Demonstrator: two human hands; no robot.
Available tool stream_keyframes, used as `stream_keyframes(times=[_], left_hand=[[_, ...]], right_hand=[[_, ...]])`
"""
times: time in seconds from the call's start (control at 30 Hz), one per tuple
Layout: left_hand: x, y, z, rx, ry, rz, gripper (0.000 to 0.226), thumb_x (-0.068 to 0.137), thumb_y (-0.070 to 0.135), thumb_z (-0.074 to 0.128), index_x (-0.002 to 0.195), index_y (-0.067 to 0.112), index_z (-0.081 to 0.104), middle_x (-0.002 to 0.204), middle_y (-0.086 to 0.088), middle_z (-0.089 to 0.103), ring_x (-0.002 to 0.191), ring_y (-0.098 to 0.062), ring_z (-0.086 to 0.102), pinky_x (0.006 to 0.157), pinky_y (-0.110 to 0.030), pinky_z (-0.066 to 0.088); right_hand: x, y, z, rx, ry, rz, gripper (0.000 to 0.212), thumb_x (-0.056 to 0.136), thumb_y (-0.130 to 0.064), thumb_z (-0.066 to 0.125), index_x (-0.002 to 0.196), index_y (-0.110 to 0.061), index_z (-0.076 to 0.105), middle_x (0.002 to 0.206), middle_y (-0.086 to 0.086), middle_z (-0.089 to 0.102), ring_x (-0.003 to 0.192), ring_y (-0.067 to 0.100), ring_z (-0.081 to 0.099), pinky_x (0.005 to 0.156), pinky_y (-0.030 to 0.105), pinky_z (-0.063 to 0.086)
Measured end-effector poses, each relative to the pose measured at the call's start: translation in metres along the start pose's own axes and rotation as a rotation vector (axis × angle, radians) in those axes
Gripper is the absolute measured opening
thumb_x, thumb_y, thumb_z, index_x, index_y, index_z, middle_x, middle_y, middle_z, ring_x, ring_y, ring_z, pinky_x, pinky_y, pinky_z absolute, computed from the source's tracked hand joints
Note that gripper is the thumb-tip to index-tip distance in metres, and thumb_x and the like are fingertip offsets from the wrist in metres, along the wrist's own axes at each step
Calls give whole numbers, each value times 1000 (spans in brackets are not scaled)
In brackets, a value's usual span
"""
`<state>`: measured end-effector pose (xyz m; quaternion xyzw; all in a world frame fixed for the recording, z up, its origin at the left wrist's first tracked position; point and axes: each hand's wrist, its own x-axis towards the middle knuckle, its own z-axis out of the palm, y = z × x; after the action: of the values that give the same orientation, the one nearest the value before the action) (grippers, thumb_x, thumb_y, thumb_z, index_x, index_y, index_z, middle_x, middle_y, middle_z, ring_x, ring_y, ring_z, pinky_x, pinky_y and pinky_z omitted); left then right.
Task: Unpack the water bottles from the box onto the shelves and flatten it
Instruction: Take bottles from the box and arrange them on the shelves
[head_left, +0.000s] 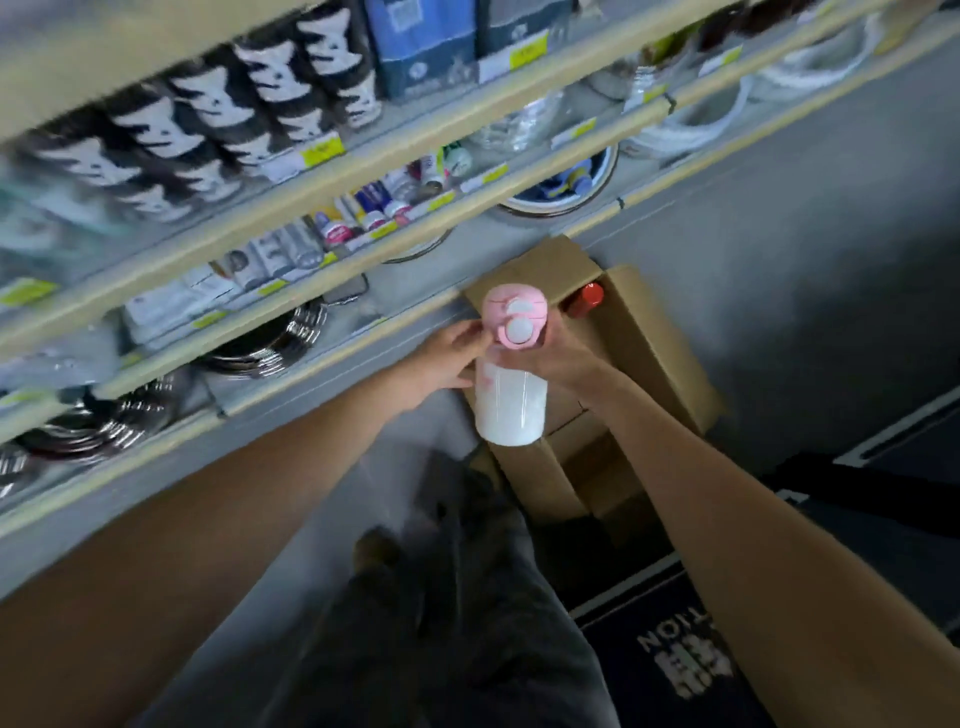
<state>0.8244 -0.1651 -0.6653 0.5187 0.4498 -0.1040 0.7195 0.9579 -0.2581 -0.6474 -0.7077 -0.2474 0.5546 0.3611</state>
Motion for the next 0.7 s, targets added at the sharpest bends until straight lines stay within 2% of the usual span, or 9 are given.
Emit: stream_keyframes(times=[0.03, 0.13, 0.27, 0.37, 0.43, 0.5, 0.57, 0.63, 0.7], left_hand=[[-15, -4, -13, -35, 15, 7, 41, 96, 39, 48, 132, 20, 49, 130, -6, 58, 113, -23, 59, 94, -38, 51], [-65, -25, -54, -139, 88, 13, 34, 97, 31, 49, 128, 20, 50, 125, -8, 61, 106, -22, 60, 85, -30, 50], [-127, -74, -105, -252, 239, -15, 31, 97, 21, 49, 128, 18, 50, 128, -12, 58, 116, -27, 56, 99, -39, 43], [-190, -123, -143, -324, 302, 19, 35, 95, 18, 51, 131, 18, 46, 123, -10, 60, 113, -25, 57, 99, -42, 45], [-237, -164, -169, -376, 331, 43, 39, 95, 14, 51, 133, 13, 44, 124, -10, 60, 115, -24, 57, 95, -41, 46], [-291, -208, -197, -467, 374, 54, 36, 96, 9, 48, 132, 12, 46, 124, -9, 60, 115, -23, 57, 95, -42, 43], [-341, -244, -218, -566, 402, 33, 23, 98, 13, 41, 117, 19, 52, 112, -2, 62, 102, -18, 60, 95, -40, 40], [-389, -278, -234, -610, 468, 47, 18, 98, 16, 39, 106, 24, 53, 97, 5, 62, 87, -10, 59, 87, -34, 40], [-434, -306, -251, -608, 564, 99, 24, 91, 15, 48, 113, 24, 54, 95, 6, 63, 85, -8, 59, 79, -29, 40]], right_hand=[[1, -10, 15, -45, -18, 8, 58, 76, 3, 75, 126, -1, 46, 116, 16, 61, 106, 26, 60, 92, 33, 52], [4, -35, 72, -155, -115, 23, 63, 76, -6, 77, 130, -6, 44, 123, 14, 60, 114, 24, 58, 99, 40, 48], [-5, -59, 159, -296, -245, 3, 58, 74, -12, 79, 124, -10, 48, 114, 7, 64, 107, 21, 61, 95, 36, 51], [-26, -71, 238, -374, -330, -83, 39, 76, -4, 75, 111, -9, 59, 104, 11, 68, 94, 21, 64, 90, 38, 51], [-48, -76, 295, -404, -379, -112, 39, 76, 3, 73, 112, -2, 59, 100, 13, 66, 92, 21, 62, 89, 37, 51], [-74, -82, 360, -425, -455, -145, 46, 76, 4, 72, 119, -1, 56, 105, 15, 65, 95, 22, 61, 90, 36, 51], [-100, -90, 417, -458, -521, -184, 51, 77, 2, 73, 124, -4, 54, 111, 13, 64, 100, 21, 60, 93, 38, 49], [-127, -97, 470, -500, -555, -210, 59, 76, -4, 76, 129, -9, 50, 119, 9, 63, 108, 23, 60, 99, 39, 47], [-153, -108, 521, -518, -613, -244, 65, 75, -9, 77, 132, -13, 45, 125, 7, 61, 113, 20, 59, 101, 36, 47]])
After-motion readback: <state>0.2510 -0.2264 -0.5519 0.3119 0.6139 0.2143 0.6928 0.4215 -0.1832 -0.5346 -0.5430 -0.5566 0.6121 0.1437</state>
